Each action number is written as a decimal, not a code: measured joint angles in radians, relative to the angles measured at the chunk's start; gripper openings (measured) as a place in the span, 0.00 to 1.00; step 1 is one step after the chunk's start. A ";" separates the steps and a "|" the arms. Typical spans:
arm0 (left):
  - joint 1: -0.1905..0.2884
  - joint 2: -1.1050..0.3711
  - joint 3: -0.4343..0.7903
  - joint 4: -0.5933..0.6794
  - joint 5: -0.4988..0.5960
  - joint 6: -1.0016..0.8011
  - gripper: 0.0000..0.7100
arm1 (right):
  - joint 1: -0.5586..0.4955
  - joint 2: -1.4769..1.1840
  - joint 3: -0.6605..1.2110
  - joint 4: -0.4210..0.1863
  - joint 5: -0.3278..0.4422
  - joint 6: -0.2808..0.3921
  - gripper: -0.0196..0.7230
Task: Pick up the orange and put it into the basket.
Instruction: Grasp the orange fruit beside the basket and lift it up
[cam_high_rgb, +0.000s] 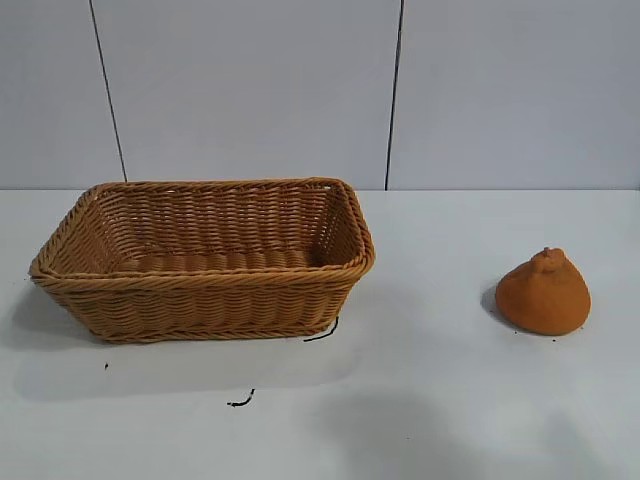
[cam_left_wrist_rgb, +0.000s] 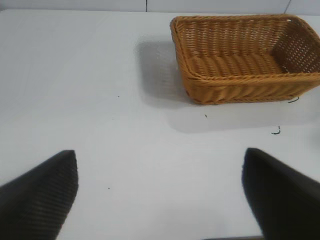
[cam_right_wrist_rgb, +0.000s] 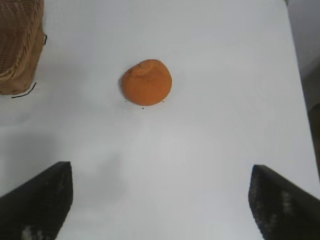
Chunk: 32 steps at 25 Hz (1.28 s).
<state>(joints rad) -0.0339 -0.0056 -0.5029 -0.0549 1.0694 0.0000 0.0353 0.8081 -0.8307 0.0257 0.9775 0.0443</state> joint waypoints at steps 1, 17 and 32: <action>0.000 0.000 0.000 0.000 0.000 0.000 0.90 | 0.000 0.090 -0.035 0.012 -0.001 0.004 0.94; 0.000 0.000 0.000 0.000 0.000 0.000 0.90 | 0.000 0.959 -0.528 0.074 -0.014 -0.025 0.94; 0.000 0.000 0.000 0.000 -0.001 0.000 0.90 | 0.000 1.309 -0.556 0.082 -0.146 -0.028 0.90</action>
<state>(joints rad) -0.0339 -0.0056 -0.5029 -0.0549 1.0684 0.0000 0.0353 2.1176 -1.3869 0.1072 0.8314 0.0164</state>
